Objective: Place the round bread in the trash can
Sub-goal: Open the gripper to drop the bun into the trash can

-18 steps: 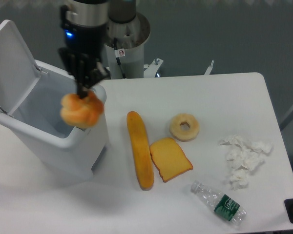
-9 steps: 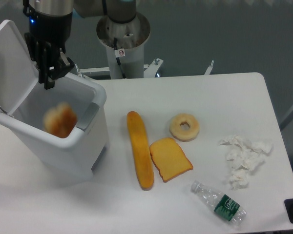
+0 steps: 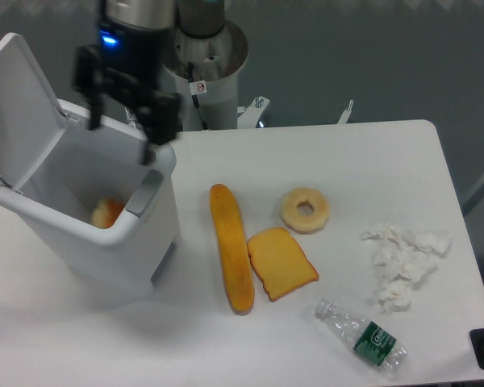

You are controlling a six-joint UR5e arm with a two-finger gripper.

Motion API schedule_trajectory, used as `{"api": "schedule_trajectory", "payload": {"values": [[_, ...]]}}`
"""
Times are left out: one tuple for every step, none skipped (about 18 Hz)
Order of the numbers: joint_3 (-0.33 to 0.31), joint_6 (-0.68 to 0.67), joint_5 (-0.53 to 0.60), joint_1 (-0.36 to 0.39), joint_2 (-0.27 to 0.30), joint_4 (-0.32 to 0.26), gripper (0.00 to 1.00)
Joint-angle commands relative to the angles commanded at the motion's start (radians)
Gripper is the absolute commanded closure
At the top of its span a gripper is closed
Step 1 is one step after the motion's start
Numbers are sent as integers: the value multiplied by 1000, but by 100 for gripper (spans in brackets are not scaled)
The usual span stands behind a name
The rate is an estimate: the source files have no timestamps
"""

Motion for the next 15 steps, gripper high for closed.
{"api": "schedule_trajectory", "payload": {"values": [[-3, 48, 26, 17, -21, 0, 0], [-3, 83, 64, 31, -47, 2, 0], [-3, 109, 101, 48, -61, 2, 0], [0, 132, 124, 60, -77, 3, 0], [6, 163, 138, 71, -110, 5, 0], [11, 210, 152, 89, -129, 3, 0], [15, 264, 172, 104, -149, -2, 0], [17, 307, 201, 112, -176, -9, 0], [18, 332, 244, 114, -196, -11, 0], [23, 347, 290, 114, -222, -11, 0], [34, 362, 325, 115, -250, -11, 0], [52, 382, 342, 118, -284, -9, 0], [73, 396, 347, 125, -320, -11, 0], [93, 408, 350, 137, -351, -9, 0], [110, 430, 368, 146, -371, -9, 0]]}}
